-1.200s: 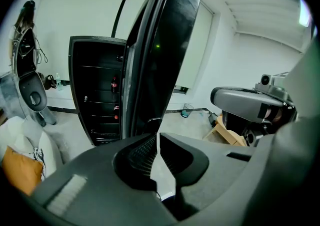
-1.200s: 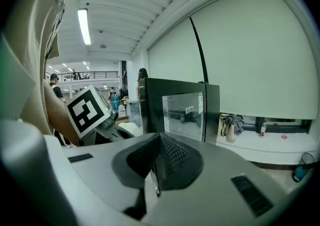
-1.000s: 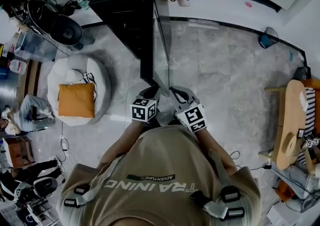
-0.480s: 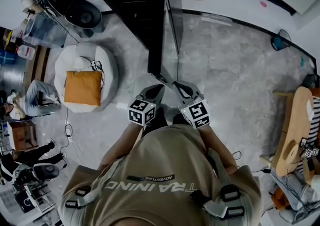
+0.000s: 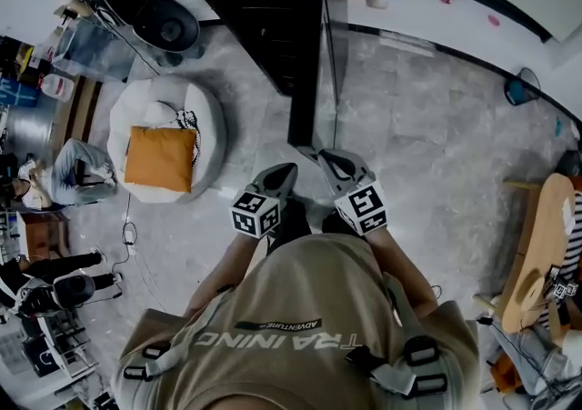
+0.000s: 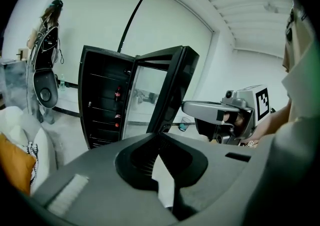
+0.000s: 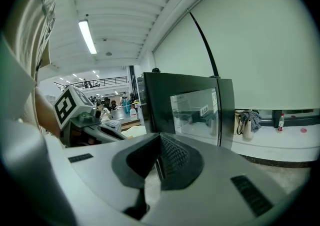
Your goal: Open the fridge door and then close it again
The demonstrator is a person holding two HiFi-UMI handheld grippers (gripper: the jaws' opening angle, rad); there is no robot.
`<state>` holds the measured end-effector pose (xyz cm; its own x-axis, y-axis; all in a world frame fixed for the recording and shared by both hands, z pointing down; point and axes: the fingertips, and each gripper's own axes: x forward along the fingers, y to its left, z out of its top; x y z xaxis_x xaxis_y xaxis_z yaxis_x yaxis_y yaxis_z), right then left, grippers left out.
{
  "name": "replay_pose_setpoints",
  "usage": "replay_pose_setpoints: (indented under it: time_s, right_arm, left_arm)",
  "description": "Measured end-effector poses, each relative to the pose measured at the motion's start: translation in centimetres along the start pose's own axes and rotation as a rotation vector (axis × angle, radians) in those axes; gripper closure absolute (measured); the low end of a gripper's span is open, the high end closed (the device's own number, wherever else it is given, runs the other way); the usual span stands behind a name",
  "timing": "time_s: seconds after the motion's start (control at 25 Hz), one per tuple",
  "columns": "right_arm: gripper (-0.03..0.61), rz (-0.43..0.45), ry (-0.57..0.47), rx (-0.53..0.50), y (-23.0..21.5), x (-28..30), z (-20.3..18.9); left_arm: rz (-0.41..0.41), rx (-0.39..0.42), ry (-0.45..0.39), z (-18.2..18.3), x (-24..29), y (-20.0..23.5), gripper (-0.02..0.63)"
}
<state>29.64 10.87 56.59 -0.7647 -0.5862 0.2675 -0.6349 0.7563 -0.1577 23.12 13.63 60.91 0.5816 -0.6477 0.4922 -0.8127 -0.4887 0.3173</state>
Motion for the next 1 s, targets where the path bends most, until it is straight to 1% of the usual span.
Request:
replay_pose_setpoints:
  time_s: [0.16, 0.48, 0.76, 0.92, 1.0]
  right_arm:
    - [0.583, 0.011, 0.007, -0.006, -0.5, 0.9, 0.1]
    - [0.583, 0.013, 0.058, -0.026, 0.4, 1.4, -0.1]
    - [0.583, 0.022, 0.090, -0.038, 1.1, 2.8, -0.1]
    - [0.583, 0.040, 0.110, -0.058, 1.9, 3.9, 0.3]
    - [0.583, 0.049, 0.119, -0.060, 2.6, 4.6, 0.4]
  left_arm:
    - [0.006, -0.024, -0.004, 0.3, 0.5, 1.2, 0.612]
    - [0.025, -0.069, -0.028, 0.8, 0.5, 3.5, 0.612]
    - [0.040, -0.066, -0.060, 2.2, -0.6, 5.8, 0.612]
    - [0.023, -0.049, -0.078, 3.1, -1.5, 6.7, 0.612]
    - [0.032, -0.037, -0.075, 3.3, -2.0, 7.5, 0.612]
